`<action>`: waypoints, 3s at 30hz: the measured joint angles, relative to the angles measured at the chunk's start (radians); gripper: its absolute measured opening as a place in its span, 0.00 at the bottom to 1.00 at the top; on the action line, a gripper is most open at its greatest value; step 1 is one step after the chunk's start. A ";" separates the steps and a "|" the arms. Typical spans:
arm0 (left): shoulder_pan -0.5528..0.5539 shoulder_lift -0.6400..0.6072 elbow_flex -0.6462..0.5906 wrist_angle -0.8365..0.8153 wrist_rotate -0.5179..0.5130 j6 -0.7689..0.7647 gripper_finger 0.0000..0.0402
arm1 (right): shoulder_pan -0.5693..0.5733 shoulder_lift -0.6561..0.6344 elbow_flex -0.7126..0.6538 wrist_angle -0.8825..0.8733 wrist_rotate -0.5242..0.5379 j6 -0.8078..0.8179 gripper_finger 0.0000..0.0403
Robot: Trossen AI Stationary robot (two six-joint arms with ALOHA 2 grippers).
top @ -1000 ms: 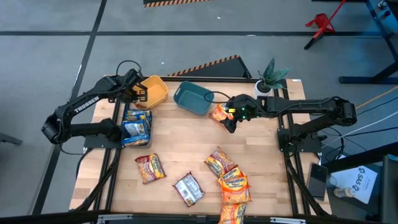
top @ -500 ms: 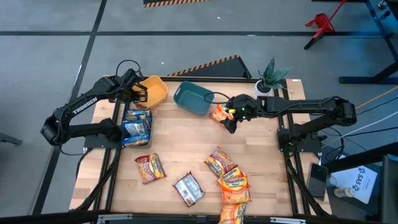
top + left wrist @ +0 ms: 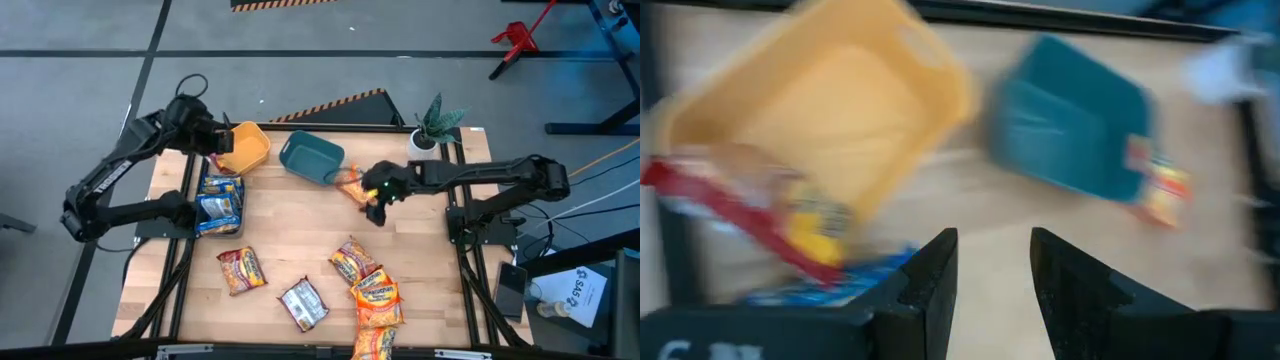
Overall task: Sort Maruchan noodles
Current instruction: Put the red noodle pack into the yellow bin
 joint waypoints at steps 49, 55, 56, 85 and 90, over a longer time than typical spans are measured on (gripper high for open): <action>-0.703 0.032 -0.101 0.632 -0.075 -0.229 0.31 | 0.036 0.370 0.037 0.579 -0.224 0.482 0.37; -0.779 0.142 -0.101 0.667 -0.041 -0.242 0.31 | 0.133 0.307 0.049 0.234 -0.235 0.480 0.33; -0.793 0.166 -0.102 0.669 -0.041 -0.242 0.31 | 0.165 0.299 0.049 0.175 -0.214 0.481 0.32; -0.862 0.487 -0.102 0.875 0.034 -0.234 0.31 | 0.352 0.391 0.047 0.135 0.108 0.592 0.02; -0.858 0.487 -0.102 0.849 -0.007 -0.235 0.31 | 0.202 0.387 0.047 0.223 0.112 0.529 0.00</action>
